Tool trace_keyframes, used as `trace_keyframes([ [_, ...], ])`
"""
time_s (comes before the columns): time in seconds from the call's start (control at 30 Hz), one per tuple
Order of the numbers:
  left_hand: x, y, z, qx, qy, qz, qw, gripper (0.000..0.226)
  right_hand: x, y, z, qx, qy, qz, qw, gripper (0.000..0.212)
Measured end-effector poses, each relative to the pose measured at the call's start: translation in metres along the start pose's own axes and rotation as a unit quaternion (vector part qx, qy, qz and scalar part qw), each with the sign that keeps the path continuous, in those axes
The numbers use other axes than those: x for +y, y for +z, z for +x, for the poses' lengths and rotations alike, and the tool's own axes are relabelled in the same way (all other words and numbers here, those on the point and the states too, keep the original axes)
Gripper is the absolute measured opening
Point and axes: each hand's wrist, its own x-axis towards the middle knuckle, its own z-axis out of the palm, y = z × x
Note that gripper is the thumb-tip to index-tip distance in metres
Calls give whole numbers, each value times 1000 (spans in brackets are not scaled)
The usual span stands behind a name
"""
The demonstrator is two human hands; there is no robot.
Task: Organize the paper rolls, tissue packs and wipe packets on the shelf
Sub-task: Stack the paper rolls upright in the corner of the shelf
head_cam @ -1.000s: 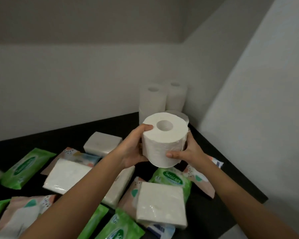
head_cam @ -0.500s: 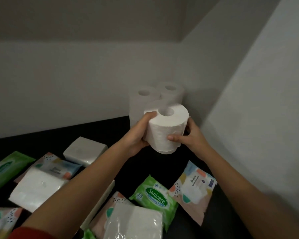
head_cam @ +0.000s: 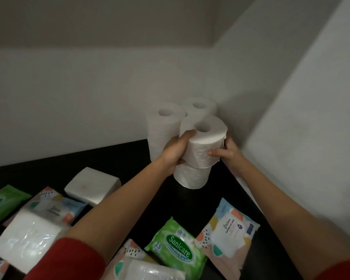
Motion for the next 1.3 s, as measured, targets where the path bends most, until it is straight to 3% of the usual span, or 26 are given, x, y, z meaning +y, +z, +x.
trace_keyframes([
  [0.13, -2, -2, 5, 10, 18, 45, 999, 56, 8, -2, 9, -20, 1, -16, 1000, 96],
  [0.3, 0, -5, 6, 4, -2, 47, 999, 46, 14, -3, 10, -35, -8, -17, 999, 90],
  [0.37, 2, -5, 4, 12, -18, 46, 999, 49, 14, -2, 8, -17, -4, 21, 1000, 72],
  [0.47, 4, -5, 1, 27, -37, 56, 997, 56, 9, 0, 8, 67, 24, 166, 984, 27],
  [0.5, 5, -5, 1, 31, -40, 57, 997, 58, 9, 1, 9, 87, 35, 199, 976, 21],
  [0.6, 6, -4, 2, 33, -41, 50, 997, 58, 8, 7, 12, 102, 93, 169, 976, 46],
  [0.73, 5, -4, 3, 27, -38, 41, 998, 56, 8, 21, 14, 87, 114, 135, 980, 59],
  [1.03, 1, -9, 1, 21, -53, 41, 998, 60, 6, 25, 13, 119, 90, 187, 971, 37],
  [1.3, -3, -8, 2, 16, -45, 25, 999, 61, 10, 25, 12, 132, 102, 171, 971, 54],
])
